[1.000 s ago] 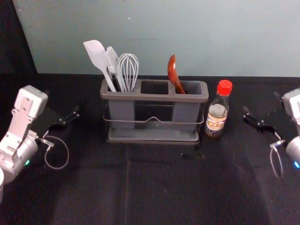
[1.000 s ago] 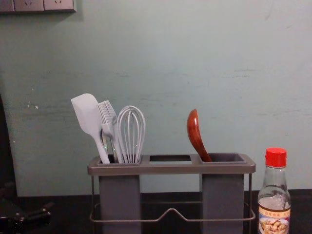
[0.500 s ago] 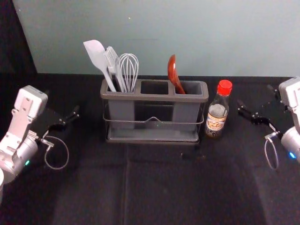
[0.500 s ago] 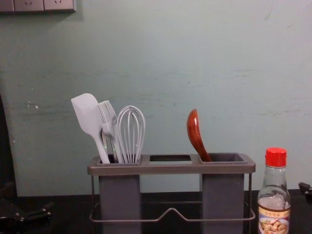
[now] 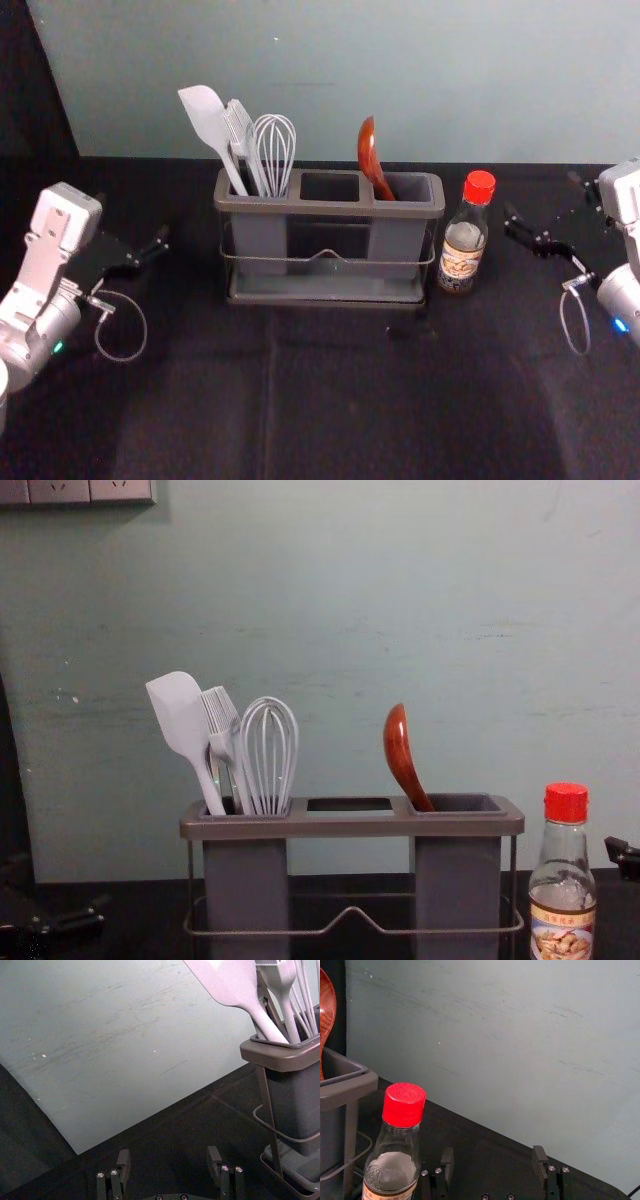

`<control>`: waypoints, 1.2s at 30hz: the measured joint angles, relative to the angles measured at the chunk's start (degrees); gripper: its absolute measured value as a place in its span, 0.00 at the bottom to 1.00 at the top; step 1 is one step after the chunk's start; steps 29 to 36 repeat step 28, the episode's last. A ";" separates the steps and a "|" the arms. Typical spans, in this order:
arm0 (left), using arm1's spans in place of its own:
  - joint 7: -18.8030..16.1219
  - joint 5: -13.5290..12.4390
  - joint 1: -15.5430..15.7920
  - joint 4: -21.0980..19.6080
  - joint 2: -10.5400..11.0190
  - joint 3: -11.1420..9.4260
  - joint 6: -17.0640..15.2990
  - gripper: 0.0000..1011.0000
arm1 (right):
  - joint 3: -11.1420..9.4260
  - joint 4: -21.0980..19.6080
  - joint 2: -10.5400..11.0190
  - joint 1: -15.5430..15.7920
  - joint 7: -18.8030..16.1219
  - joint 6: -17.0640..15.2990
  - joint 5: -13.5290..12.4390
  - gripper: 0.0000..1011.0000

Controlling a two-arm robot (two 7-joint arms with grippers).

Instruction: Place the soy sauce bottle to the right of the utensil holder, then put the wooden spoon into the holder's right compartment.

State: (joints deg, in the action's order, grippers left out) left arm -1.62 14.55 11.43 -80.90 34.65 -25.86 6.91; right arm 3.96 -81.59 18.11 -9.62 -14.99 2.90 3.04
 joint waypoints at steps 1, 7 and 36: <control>0.00 0.00 0.00 0.00 0.00 0.00 0.00 0.99 | 0.00 -0.01 0.00 0.00 0.00 -0.01 0.02 0.99; 0.00 0.00 0.00 0.00 0.00 0.00 0.00 0.99 | -0.01 -0.12 0.01 -0.01 0.00 -0.21 0.15 0.99; 0.00 0.00 0.00 0.00 0.00 0.00 0.00 0.99 | -0.01 -0.23 0.01 -0.01 0.00 -0.37 0.36 0.99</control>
